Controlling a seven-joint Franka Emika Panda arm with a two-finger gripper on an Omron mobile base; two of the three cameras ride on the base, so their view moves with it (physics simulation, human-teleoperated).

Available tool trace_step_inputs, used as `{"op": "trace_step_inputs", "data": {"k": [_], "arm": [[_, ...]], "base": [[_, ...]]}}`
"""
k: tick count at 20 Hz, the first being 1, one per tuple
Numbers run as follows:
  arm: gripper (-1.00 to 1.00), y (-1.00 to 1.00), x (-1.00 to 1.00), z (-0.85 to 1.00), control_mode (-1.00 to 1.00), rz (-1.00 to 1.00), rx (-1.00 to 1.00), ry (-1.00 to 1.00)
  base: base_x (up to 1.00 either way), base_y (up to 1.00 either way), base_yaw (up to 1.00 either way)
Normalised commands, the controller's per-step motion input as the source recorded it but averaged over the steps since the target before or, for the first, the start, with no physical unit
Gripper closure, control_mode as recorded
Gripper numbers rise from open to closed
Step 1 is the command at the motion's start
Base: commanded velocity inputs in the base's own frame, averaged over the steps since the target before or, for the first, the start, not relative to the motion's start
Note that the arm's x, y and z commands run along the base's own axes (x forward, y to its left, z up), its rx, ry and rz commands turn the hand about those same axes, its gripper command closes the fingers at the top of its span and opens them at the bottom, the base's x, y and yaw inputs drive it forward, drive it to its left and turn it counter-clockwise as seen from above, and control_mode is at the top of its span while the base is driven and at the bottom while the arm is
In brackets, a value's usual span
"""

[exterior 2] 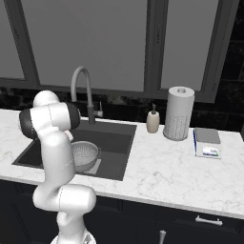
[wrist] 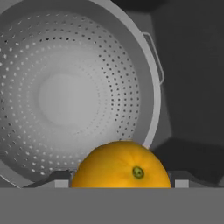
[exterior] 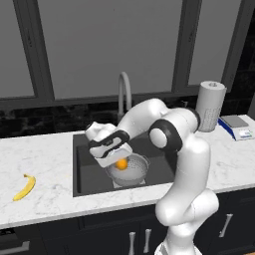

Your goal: Put the colander in the sink, put the banana, orange in the colander, and turn on the sink faucet and pour water over the colander.

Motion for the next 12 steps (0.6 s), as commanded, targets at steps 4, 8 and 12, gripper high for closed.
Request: {"op": "trace_step_inputs", "data": {"k": [4,8,12], "arm": [[1.0,-0.34,0.32,-0.26,-1.0,-0.06,0.03,0.06],[1.0,-0.1,0.07,-0.31,-1.0,-0.03,0.05,0.0],[1.0,0.0,0.08,-0.32,-1.0,-0.03,0.08,0.0]], "base": [[0.0,0.0,0.0],[0.0,0.0,0.0],[0.0,0.0,0.0]]}}
